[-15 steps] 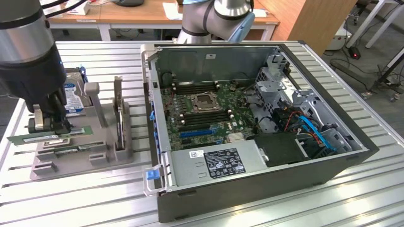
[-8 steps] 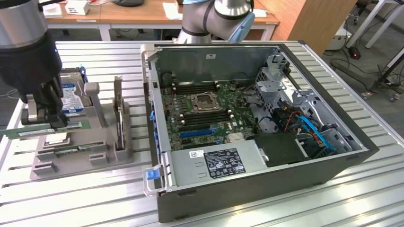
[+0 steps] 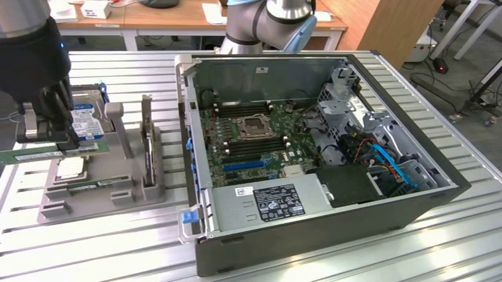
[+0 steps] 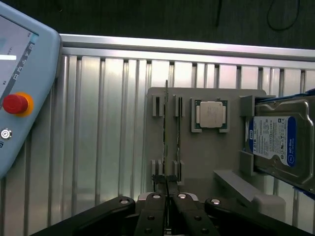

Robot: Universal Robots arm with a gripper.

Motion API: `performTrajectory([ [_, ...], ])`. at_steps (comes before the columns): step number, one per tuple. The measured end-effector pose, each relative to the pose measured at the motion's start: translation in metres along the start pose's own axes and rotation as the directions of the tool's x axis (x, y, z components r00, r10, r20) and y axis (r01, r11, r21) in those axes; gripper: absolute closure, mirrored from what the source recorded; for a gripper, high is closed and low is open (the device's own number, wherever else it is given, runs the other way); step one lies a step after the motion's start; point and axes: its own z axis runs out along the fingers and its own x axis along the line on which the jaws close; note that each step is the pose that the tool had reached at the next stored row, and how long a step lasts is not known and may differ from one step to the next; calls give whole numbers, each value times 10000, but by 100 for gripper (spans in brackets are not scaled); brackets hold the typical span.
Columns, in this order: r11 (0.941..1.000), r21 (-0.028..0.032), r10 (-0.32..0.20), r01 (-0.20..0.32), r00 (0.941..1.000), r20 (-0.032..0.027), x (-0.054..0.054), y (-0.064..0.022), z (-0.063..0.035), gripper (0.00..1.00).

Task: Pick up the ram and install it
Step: 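Pick up the ram and move it above insertion slot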

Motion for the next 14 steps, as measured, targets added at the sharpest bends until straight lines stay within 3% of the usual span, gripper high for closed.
performTrajectory([
  [14, 10000, 1, 19, -19, 10000, 1, -10, 16, -333, 89],
])
